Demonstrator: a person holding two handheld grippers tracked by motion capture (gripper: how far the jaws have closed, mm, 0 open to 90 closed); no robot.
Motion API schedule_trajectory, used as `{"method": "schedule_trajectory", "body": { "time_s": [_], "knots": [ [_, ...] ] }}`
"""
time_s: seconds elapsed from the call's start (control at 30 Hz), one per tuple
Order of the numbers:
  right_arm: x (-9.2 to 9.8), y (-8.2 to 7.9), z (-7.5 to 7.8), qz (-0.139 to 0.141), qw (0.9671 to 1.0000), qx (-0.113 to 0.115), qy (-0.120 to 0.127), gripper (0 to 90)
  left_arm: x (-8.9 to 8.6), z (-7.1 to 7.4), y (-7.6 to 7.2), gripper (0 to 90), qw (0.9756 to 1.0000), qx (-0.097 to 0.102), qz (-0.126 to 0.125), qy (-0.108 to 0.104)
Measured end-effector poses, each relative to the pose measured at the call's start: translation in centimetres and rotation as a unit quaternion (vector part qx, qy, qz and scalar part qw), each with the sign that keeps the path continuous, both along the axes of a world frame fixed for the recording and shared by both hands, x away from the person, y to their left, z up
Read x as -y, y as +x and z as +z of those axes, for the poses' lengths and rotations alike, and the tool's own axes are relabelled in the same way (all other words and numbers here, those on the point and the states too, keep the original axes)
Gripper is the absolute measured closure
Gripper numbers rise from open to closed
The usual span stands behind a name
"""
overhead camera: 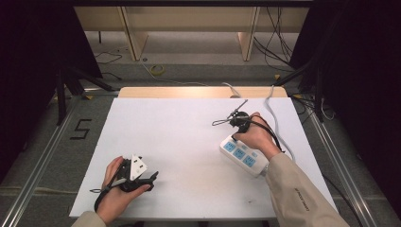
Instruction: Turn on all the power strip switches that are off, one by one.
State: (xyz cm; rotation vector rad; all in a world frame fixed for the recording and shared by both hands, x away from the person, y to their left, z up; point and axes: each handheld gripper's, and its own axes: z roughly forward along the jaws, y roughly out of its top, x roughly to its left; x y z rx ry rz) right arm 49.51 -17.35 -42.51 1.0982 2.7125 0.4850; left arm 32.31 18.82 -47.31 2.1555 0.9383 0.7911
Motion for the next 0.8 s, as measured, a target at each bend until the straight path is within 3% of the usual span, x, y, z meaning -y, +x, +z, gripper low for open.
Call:
{"method": "schedule_trajectory", "body": {
  "time_s": [0.8],
  "knots": [
    [-0.2, 0.07, -0.43, -0.001, 1.0, 0.0, -0.007, 90.0, 0.1, -0.03, -0.02, 23.4, 1.0, -0.001, -0.002, -0.001]
  ]
}}
